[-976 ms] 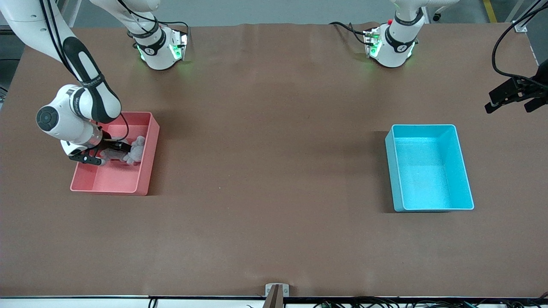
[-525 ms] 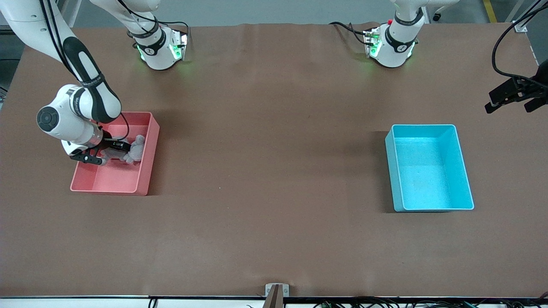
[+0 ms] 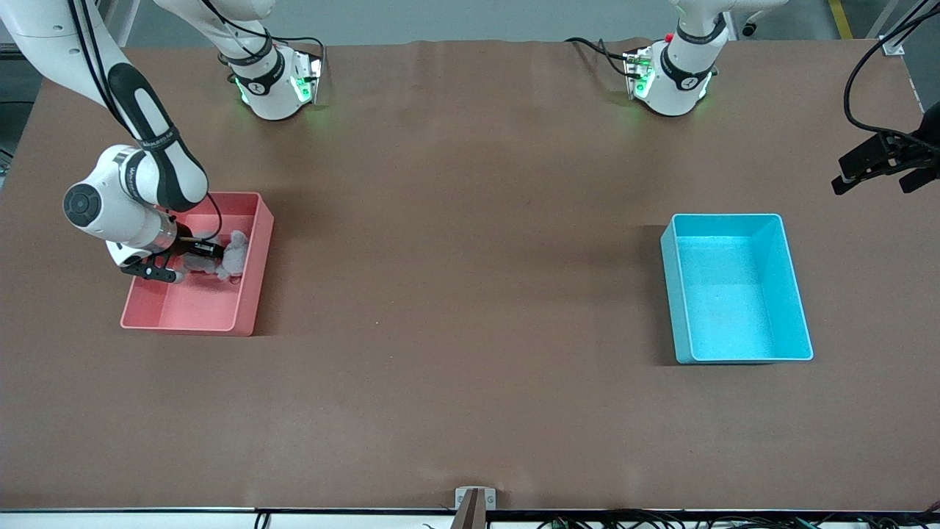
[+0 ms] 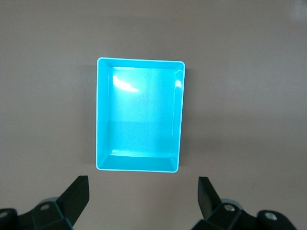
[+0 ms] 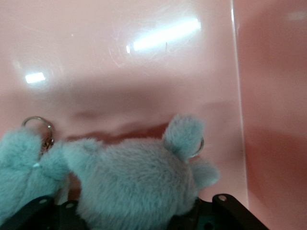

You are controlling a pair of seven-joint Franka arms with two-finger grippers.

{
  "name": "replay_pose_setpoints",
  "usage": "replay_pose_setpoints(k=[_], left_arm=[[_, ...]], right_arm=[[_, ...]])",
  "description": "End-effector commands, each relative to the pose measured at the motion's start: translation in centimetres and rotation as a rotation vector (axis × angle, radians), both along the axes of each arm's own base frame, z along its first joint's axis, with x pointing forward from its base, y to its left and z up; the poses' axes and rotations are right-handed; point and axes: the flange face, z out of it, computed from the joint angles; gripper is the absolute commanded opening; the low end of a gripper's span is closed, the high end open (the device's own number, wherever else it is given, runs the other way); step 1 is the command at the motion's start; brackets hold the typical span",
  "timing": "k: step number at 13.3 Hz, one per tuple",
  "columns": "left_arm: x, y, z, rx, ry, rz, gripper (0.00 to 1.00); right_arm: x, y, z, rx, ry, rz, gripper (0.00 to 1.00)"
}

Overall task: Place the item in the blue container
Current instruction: 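Close the right gripper on one grey plush toy and lift it, then carry the toy with the right gripper while the left gripper moves over the blue box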

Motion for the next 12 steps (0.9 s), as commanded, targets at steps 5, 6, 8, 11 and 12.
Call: replay_pose_setpoints(k=[5, 6, 8, 11, 12], left_arm=[[-0.3, 0.0, 0.7, -0.013, -0.014, 0.008, 1.0], [-0.3, 0.0, 0.7, -0.015, -0.014, 0.009, 1.0], [-0.3, 0.0, 0.6, -0.017, -0.012, 0.009, 1.0], [-0.4, 0.1, 0.5, -0.017, -0.004, 0.023, 1.0], [-0.4, 0.0, 0.5, -0.013, -0.004, 0.02, 1.0]], right_arm=[[2.0, 0.4, 2.8, 0.033, 0.057, -0.007, 0.0], [2.6, 0.3, 4.1, 0.036, 0.062, -0.007, 0.0], [3.9, 0.2, 6.8, 0.047, 0.084, -0.006, 0.0], [6.2, 0.3, 11.5, 0.055, 0.14, -0.05, 0.0], [6.9, 1.5, 13.2, 0.048, 0.149, -0.067, 0.0]])
